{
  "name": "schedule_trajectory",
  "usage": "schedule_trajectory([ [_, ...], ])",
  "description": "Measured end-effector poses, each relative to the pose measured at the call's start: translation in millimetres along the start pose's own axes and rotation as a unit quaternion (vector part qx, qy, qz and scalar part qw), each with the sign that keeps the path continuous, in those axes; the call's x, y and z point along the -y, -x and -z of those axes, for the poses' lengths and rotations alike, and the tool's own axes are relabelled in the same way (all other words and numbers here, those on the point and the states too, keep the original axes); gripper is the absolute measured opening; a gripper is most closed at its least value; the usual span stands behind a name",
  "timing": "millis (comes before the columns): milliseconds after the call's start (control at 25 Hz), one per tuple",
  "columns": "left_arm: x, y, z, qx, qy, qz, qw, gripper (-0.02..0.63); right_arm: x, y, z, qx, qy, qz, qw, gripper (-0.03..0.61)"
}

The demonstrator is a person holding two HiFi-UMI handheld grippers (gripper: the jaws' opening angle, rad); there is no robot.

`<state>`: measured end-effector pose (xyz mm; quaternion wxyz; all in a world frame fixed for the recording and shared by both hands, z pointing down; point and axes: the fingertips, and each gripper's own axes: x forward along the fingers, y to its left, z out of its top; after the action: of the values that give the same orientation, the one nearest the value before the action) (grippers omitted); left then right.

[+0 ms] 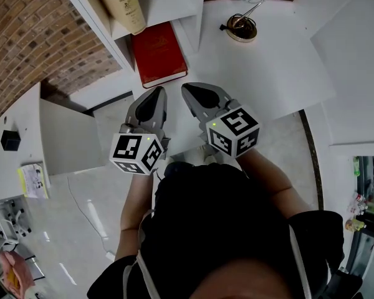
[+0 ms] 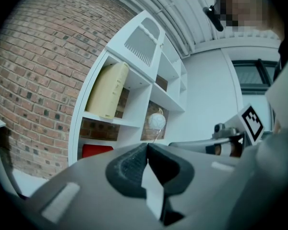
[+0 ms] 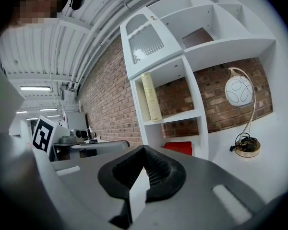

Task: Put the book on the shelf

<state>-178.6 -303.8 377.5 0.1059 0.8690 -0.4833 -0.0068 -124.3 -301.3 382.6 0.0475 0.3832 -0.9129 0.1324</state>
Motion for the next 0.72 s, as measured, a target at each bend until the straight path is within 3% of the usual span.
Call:
schedule_trajectory([
  [720,4.5,7.2,4.5,-0.006,-0.001,-0.012,0.9999,0.006,-8.9,0.3,7.5,-0.014,-0.006,-0.023,1.0,-0.005],
])
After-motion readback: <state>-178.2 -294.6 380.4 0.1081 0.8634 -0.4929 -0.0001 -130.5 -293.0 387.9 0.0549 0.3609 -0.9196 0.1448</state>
